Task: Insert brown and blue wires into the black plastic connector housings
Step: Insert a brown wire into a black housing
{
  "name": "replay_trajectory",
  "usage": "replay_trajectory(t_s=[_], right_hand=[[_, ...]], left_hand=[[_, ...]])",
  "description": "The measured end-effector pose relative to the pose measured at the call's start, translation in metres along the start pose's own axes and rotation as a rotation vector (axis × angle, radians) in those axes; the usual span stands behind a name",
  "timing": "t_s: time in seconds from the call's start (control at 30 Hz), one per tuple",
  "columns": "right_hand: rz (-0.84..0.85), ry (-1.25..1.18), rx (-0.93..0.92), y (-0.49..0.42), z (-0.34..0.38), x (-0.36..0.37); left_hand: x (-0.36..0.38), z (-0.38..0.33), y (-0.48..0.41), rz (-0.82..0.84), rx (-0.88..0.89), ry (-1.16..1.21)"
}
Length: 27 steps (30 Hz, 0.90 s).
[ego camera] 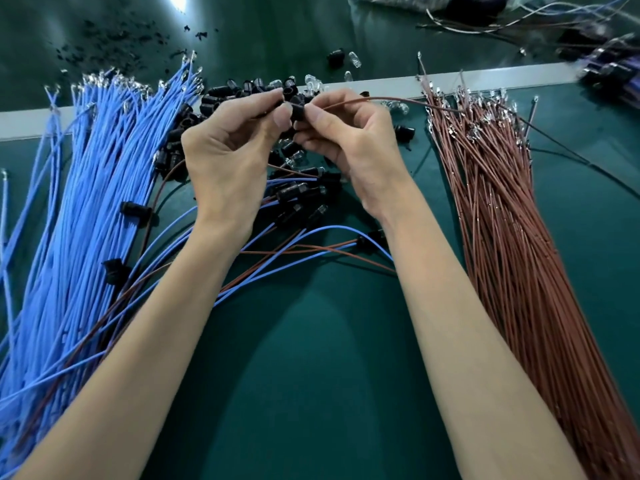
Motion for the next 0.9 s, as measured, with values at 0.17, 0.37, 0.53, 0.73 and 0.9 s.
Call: replay_trajectory(t_s=[0.17, 0.37, 0.53, 0.73, 0.9], right_hand=[[0.046, 0.018, -0.012, 0.001, 0.003, 0.002], [0.039, 0.036, 0.001, 0.000, 0.003, 0.001], [-0.213, 0.197, 0.175, 0.001, -0.001, -0.026], [-0.040, 1.326, 0.547, 0.046, 0.036, -0.128], [-0.586, 1.448, 0.482, 0.117, 0.081, -0.186]], left_hand=[[-0.008, 0.013, 0.000, -0.121, -0.109, 0.139], [-0.006, 0.015, 0.003, -0.109, -0.124, 0.136], [-0.023, 0.014, -0.001, -0.199, -0.144, 0.063], [-0.023, 0.016, -0.009, -0.104, -0.189, -0.092], [-0.009, 0.015, -0.005, -0.017, -0.161, -0.168]])
Point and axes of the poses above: each hand's wrist, its own y-axis away from the middle knuckle, its own x-axis out of the palm, z = x × y, the point moved 9 cm from there along -y, towards the middle knuckle, and after that the axes turned 10 degrees about y, right-handed, at the moved point
